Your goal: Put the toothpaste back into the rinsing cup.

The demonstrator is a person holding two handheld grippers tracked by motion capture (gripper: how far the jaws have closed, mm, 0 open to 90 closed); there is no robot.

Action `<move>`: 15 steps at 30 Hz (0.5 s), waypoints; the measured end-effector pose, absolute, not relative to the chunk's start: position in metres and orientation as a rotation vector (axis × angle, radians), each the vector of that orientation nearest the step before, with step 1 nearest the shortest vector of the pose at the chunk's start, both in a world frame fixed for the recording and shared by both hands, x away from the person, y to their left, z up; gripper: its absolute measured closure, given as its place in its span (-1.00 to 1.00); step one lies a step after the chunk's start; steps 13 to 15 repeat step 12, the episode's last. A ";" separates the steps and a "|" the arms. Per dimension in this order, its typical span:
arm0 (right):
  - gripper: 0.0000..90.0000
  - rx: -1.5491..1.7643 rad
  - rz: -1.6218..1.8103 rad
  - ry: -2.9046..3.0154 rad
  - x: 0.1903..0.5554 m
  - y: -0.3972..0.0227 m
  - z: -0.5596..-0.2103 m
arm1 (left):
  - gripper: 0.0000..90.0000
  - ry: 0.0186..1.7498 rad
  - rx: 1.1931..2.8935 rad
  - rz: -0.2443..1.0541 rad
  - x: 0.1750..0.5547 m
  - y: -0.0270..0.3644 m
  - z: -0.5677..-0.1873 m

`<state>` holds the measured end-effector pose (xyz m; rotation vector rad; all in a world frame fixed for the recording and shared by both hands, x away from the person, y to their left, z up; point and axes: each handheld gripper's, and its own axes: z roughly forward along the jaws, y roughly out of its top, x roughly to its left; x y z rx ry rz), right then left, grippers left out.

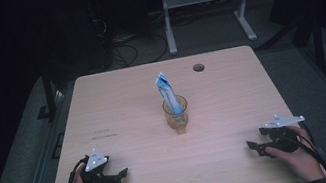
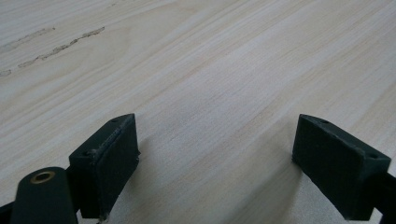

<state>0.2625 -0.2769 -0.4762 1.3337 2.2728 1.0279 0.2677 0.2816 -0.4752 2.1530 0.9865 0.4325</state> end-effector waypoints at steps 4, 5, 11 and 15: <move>-0.41 1.323 1.036 2.259 0.259 -0.279 -0.478 | -0.70 0.986 2.153 0.433 0.268 0.282 -0.475; -0.41 1.315 1.026 2.251 0.258 -0.281 -0.479 | -0.70 0.987 2.152 0.433 0.268 0.282 -0.475; -0.46 1.300 1.026 2.235 0.255 -0.280 -0.481 | -0.71 0.987 2.152 0.435 0.268 0.282 -0.475; -0.46 1.300 1.026 2.235 0.255 -0.280 -0.481 | -0.71 0.987 2.152 0.435 0.268 0.282 -0.475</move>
